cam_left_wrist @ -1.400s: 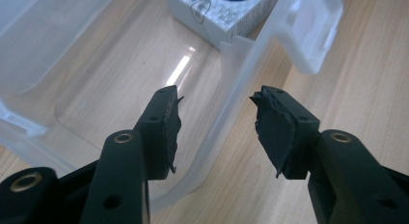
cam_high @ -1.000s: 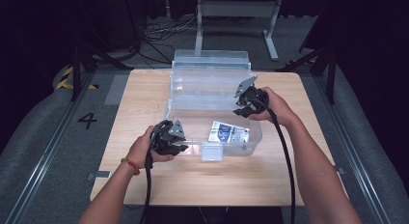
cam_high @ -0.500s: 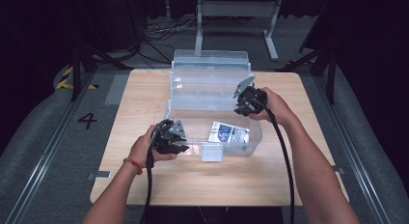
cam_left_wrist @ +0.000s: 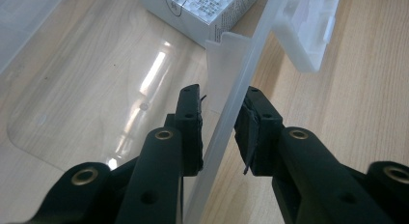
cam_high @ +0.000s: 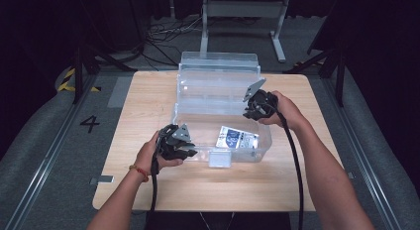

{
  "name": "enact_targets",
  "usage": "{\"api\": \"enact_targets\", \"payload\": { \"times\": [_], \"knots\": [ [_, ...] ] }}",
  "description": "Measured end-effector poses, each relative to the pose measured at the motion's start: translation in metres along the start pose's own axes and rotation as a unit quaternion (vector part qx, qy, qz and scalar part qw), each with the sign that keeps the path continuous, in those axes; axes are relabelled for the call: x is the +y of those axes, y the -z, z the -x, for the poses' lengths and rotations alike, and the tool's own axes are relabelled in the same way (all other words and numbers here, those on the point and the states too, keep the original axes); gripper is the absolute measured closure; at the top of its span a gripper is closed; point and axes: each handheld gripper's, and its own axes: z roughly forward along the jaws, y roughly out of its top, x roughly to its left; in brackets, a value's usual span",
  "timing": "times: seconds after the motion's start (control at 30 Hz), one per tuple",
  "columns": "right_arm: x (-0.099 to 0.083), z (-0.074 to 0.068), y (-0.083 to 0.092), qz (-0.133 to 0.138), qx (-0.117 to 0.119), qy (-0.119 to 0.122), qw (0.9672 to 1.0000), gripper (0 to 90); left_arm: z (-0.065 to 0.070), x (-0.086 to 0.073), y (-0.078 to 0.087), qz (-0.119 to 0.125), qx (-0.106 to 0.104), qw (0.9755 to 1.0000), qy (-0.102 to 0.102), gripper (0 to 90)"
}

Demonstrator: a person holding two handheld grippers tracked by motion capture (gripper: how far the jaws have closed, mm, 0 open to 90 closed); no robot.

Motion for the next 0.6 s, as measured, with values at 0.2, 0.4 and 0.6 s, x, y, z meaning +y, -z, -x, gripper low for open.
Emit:
{"api": "enact_targets", "payload": {
  "times": [0.2, 0.4, 0.6],
  "knots": [
    [0.0011, -0.0006, -0.0005, 0.0, 0.002, -0.002, 1.0, 76.1, 0.0, -0.0005, -0.0001, 0.004, 0.002, 1.0, -0.003, 71.8],
    [0.0058, -0.0022, -0.0018, -0.009, 0.001, 0.003, 1.0, 75.9, -0.0004, -0.0018, -0.0002, 0.014, -0.001, 0.9999, 0.001, 71.7],
    [0.0054, -0.0022, -0.0018, -0.005, 0.0, 0.003, 1.0, 77.2, 0.0001, -0.0043, -0.0002, 0.029, -0.002, 0.9995, 0.007, 71.6]
  ]
}}
